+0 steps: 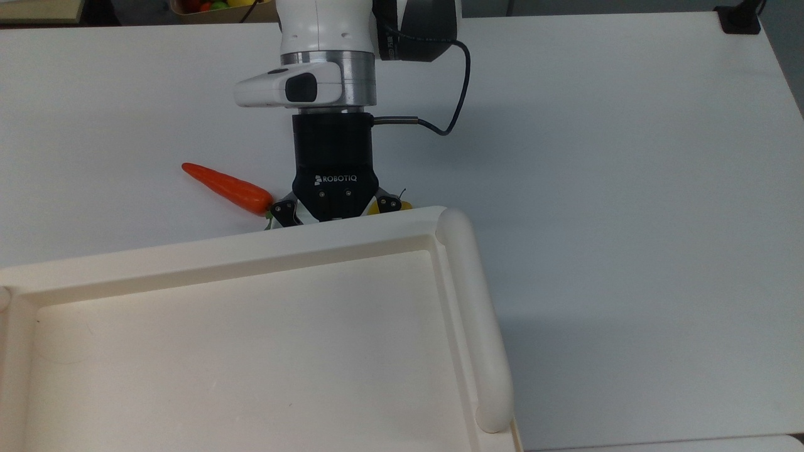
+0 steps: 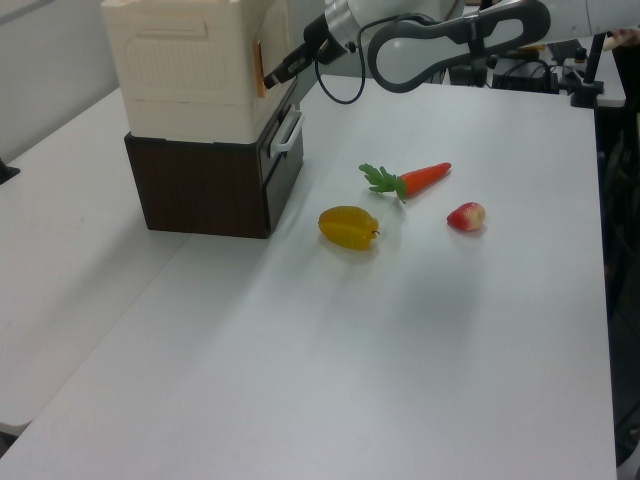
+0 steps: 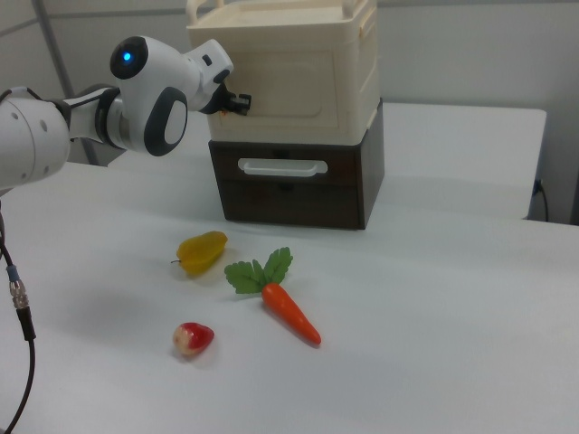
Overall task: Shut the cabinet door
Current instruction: 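Lift the gripper away from the closed cabinet door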
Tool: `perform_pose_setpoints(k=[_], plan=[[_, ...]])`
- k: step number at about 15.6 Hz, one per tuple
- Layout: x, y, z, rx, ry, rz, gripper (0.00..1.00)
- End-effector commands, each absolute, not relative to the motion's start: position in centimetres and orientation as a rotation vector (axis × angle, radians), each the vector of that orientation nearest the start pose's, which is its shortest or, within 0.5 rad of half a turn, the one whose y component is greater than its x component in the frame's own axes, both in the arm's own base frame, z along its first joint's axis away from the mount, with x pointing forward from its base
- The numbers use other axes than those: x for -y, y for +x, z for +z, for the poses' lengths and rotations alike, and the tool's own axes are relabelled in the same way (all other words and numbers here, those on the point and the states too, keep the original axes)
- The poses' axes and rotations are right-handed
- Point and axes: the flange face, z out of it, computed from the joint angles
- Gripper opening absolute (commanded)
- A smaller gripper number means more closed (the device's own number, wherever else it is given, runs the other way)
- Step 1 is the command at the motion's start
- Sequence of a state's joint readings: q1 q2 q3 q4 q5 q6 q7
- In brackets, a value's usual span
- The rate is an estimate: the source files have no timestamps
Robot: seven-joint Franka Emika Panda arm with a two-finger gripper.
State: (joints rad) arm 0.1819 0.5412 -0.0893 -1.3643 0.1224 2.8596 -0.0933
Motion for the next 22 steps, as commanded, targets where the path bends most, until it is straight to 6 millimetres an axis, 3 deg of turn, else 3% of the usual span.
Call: perform_pose_setpoints(k=[1,5,9,14,16,18,22], plan=[[-9.6,75.9,52.9,0.153,-2.699,-1.477,0.08],[-9.0,75.3,53.1,0.136,-2.709,-1.452,0.07],[-7.0,73.0,53.3,0.085,-2.759,-1.337,0.05],[-2.9,70.5,54.5,0.015,-2.914,-0.872,0.05],[-0.6,68.8,55.3,-0.019,-2.96,-0.675,0.05],[0.3,66.9,55.8,-0.034,-2.987,-0.485,0.07],[3.2,62.7,57.2,-0.101,-3.02,-0.161,0.19]])
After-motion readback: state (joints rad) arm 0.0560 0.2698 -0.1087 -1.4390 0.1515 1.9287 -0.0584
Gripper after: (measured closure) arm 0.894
